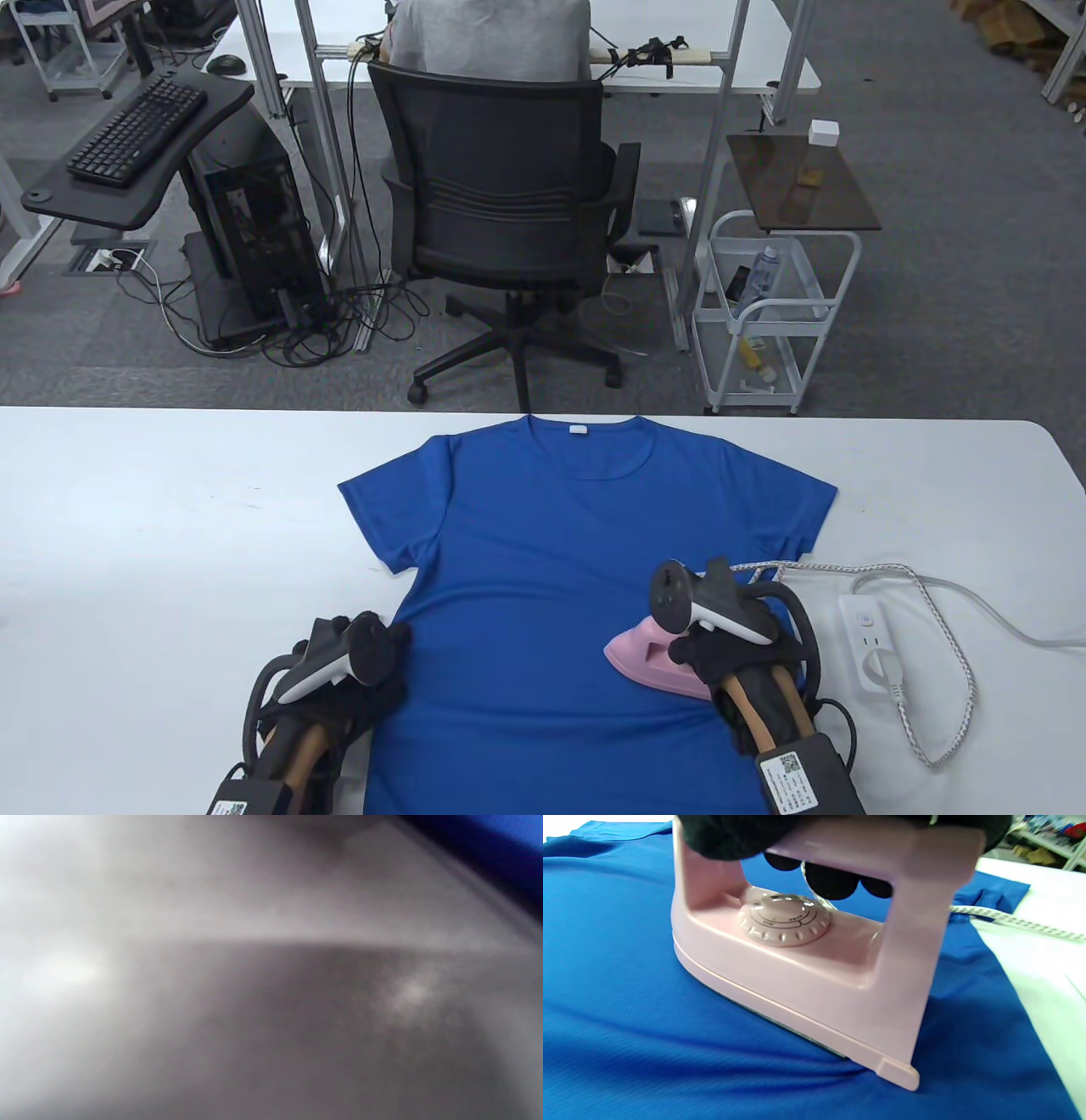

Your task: Iron t-shirt with electric iron on table

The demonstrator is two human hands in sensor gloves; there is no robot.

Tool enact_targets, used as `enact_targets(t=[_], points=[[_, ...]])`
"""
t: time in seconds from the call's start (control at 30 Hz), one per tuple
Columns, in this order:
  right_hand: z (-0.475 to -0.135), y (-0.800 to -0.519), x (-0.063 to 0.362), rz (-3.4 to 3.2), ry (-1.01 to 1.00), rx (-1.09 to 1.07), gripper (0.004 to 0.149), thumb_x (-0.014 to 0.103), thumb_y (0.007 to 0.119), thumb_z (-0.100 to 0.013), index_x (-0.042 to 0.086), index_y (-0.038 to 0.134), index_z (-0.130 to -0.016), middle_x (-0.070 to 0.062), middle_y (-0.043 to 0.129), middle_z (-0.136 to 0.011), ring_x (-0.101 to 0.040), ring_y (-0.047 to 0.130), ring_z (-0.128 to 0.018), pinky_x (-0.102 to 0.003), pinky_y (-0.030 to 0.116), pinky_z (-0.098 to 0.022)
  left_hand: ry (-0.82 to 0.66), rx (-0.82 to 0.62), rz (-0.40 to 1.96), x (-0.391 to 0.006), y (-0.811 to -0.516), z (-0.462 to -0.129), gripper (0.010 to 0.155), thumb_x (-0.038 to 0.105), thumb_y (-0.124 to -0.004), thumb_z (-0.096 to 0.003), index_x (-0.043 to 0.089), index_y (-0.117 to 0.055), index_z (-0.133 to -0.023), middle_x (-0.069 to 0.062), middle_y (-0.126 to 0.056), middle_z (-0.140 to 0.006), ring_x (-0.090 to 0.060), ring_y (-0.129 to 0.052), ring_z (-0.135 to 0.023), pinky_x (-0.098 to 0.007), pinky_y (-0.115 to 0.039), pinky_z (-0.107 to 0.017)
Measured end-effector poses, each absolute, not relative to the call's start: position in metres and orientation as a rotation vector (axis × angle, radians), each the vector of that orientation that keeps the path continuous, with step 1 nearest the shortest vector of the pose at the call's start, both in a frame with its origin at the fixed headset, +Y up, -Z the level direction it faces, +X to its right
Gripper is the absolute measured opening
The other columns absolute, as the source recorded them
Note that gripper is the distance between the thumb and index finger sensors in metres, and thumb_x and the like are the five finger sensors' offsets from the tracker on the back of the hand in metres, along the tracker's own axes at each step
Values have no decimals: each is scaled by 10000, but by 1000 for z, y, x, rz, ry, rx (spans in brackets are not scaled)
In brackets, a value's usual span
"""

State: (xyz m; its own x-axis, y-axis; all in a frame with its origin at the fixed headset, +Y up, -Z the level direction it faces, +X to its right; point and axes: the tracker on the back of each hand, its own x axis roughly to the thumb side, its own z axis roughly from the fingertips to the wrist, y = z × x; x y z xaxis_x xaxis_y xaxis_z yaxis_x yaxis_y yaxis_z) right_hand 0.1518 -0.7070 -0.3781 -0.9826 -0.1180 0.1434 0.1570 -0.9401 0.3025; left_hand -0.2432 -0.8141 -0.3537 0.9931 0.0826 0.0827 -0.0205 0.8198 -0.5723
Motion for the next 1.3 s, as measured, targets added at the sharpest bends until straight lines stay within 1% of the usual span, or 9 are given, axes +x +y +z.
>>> enact_targets(t=[0.17, 0.33, 0.57, 0.67, 0.8, 0.9, 1.13, 1.3], points=[[-386, -716, 152, -2888, -326, -99, 703, 330, 737, -365, 197, 620, -1046, -110, 818, -949, -402, 854, -825, -593, 687, -608, -104, -605, 50, -243, -814, -354, 712, 547, -488, -473, 442, -109, -1066, 28, -30, -1141, -336, -74, -1079, -640, -223, -747], [-393, -724, 152, -2762, -198, -119, 695, 293, 754, -381, 192, 583, -1047, -94, 806, -949, -395, 845, -850, -591, 683, -618, -104, -609, 48, -243, -814, -354, 712, 550, -489, -472, 446, -109, -1064, 31, -29, -1140, -333, -75, -1079, -638, -225, -748], [-385, -722, 151, -2745, -250, -159, 706, 305, 730, -385, 149, 574, -1056, -104, 833, -923, -392, 875, -811, -574, 714, -589, -97, -614, 41, -242, -813, -354, 713, 550, -492, -473, 446, -108, -1064, 33, -32, -1142, -333, -81, -1082, -639, -233, -751], [-374, -719, 154, -2740, -293, -175, 712, 311, 724, -383, 146, 572, -1058, -106, 834, -922, -388, 881, -805, -567, 721, -584, -94, -612, 37, -242, -812, -354, 714, 546, -496, -475, 437, -113, -1067, 29, -40, -1145, -339, -88, -1085, -643, -243, -751], [-359, -718, 164, -2743, -299, -215, 713, 318, 721, -380, 152, 576, -1059, -103, 840, -918, -381, 884, -800, -559, 725, -581, -91, -616, 39, -241, -812, -354, 716, 544, -503, -476, 433, -116, -1068, 26, -42, -1145, -341, -90, -1085, -644, -244, -752], [-351, -716, 173, -2748, -326, -190, 711, 324, 733, -376, 169, 588, -1054, -93, 843, -921, -377, 886, -806, -559, 729, -581, -89, -618, 37, -241, -812, -354, 716, 544, -503, -476, 433, -116, -1068, 27, -42, -1146, -342, -92, -1086, -645, -248, -753], [-353, -712, 192, -2815, -359, -91, 708, 334, 768, -350, 224, 631, -1036, -74, 861, -918, -362, 889, -814, -553, 728, -585, -86, -619, 35, -240, -811, -355, 715, 544, -506, -477, 434, -118, -1068, 27, -45, -1147, -342, -97, -1088, -644, -253, -754], [-364, -716, 204, -2809, -242, 11, 723, 345, 753, -347, 213, 619, -1045, -77, 875, -906, -361, 913, -782, -534, 751, -561, -90, -622, 40, -241, -812, -355, 715, 545, -506, -477, 437, -117, -1067, 29, -40, -1145, -339, -89, -1085, -643, -245, -753]])
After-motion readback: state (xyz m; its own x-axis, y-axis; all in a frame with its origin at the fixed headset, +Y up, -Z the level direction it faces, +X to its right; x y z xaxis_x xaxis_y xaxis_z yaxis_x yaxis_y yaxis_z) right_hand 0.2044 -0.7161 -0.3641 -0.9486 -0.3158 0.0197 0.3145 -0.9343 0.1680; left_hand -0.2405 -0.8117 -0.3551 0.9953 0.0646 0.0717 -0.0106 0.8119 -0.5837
